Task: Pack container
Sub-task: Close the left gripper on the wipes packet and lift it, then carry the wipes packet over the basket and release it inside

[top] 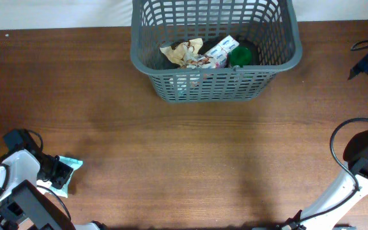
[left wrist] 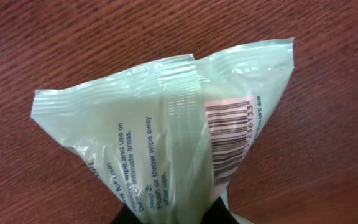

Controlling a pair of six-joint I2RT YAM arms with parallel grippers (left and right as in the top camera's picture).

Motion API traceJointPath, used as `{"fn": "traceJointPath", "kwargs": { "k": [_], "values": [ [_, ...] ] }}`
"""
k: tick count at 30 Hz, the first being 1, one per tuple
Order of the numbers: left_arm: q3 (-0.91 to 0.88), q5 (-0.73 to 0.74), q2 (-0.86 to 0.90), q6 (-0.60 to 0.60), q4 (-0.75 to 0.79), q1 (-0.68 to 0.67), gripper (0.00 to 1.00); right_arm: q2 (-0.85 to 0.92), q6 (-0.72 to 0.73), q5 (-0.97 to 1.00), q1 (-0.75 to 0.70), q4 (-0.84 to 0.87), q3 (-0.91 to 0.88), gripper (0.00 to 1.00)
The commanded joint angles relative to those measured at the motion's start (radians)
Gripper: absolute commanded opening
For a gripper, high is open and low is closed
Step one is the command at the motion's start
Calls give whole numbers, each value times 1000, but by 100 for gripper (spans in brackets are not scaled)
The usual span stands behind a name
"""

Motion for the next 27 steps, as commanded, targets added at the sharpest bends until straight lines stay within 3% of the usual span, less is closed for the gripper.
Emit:
{"fn": "traceJointPath", "kwargs": {
  "k": [1,4,8,14,18,24,27],
  "values": [
    [3,42,9,9,8,4,2,-13,11,-9,0,0,-5,99],
    [57,60,-11,108,24,4,1,-13,11,-9,0,0,-5,99],
    [194,93,-74,333,63,4,1,-13,11,-9,0,0,-5,99],
    [494,251,-195,658,142,-23,2,-13,11,-9,0,0,-5,99],
    [658,404,-264,972,325,-124,2,-13,11,-9,0,0,-5,99],
    [749,421,-359,1086,542,-341,2,-13,11,-9,0,0,-5,99],
    [749,434,-385,1253,653,-453,2,-13,11,-9,0,0,-5,99]
  ]
}}
